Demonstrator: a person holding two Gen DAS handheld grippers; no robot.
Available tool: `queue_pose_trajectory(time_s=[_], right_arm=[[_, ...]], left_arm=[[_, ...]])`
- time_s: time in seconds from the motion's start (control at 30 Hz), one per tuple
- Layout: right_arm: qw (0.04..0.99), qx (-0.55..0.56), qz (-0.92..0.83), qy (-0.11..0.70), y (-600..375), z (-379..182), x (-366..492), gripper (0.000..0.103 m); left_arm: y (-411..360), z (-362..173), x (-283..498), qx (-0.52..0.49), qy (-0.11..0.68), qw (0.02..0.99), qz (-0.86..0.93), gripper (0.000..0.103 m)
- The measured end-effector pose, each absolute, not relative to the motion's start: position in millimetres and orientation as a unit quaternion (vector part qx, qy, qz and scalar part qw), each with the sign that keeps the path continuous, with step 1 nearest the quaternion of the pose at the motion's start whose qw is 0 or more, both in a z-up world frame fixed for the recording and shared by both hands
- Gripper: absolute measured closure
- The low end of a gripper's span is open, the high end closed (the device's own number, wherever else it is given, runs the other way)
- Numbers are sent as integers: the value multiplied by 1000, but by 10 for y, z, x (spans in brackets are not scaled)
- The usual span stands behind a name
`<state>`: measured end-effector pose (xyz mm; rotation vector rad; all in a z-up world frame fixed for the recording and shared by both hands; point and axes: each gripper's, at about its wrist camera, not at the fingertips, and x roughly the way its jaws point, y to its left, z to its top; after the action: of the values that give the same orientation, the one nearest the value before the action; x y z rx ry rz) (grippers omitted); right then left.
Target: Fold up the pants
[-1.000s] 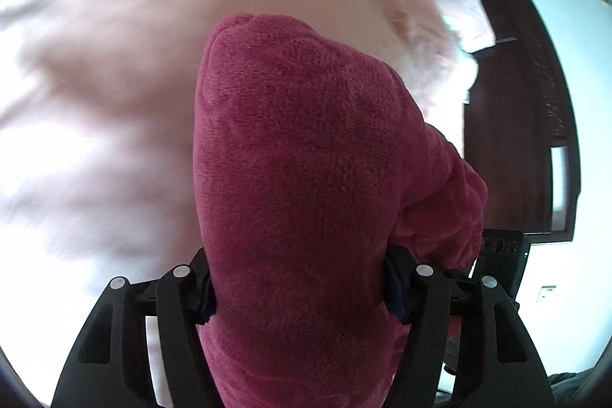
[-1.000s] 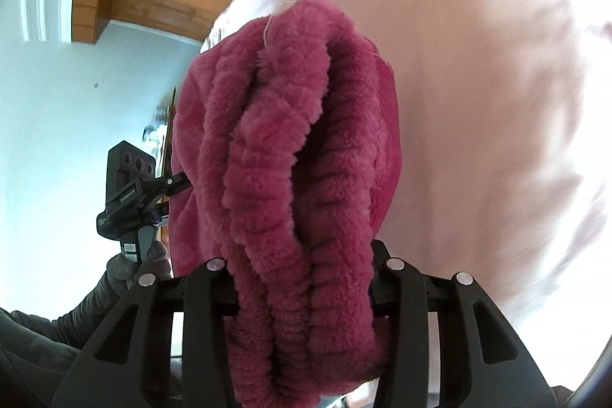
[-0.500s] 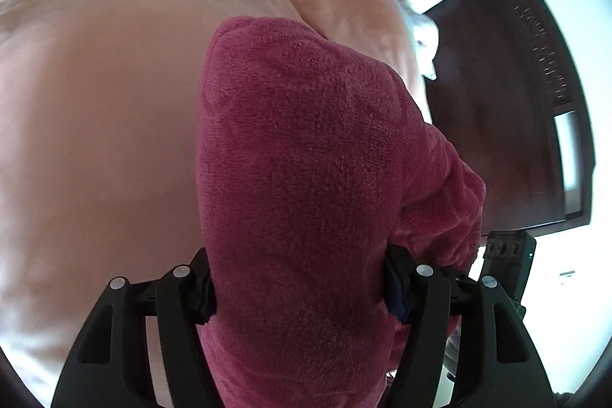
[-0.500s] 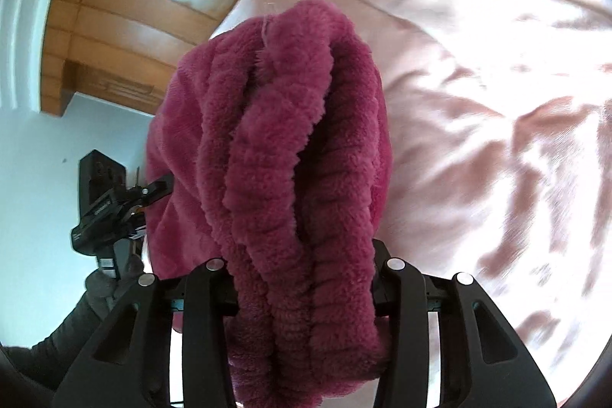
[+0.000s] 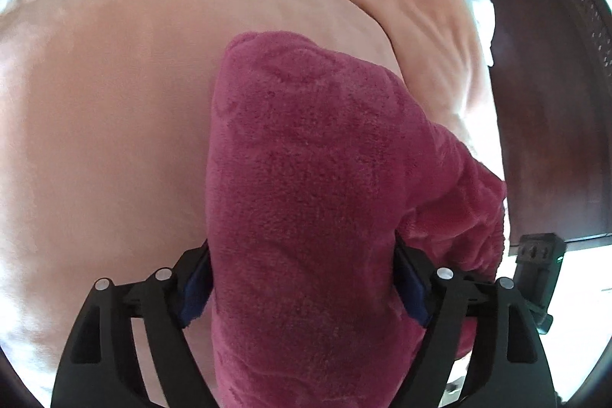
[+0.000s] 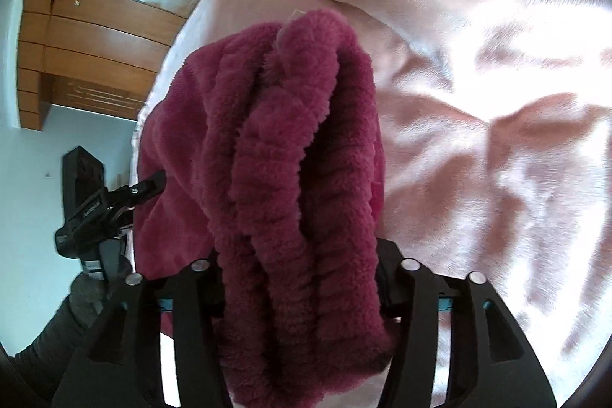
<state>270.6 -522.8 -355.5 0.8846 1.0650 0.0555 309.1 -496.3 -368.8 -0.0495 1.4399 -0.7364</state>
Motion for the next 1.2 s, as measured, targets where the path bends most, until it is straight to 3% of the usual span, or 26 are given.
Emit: queue_pose_trajectory(time_s=[0.13, 0.43, 0.87, 1.2], right_arm=[[803, 350, -4, 483, -5053, -3094, 2655, 42], [881, 208, -45, 423, -4676, -2234, 2646, 42], [847, 201, -57, 489, -4537, -3088, 3371, 42], [843, 172, -70, 504, -4477, -3282, 3416, 42]], left_arm=[[-4985, -3441, 3017, 37, 621, 718, -313, 21], [-4920, -2955, 2543, 138, 556, 762, -301, 21], [-4992, -3419, 2205, 194, 575, 739, -294, 18], [-5091, -3445, 2180, 219, 565, 737, -300, 16]])
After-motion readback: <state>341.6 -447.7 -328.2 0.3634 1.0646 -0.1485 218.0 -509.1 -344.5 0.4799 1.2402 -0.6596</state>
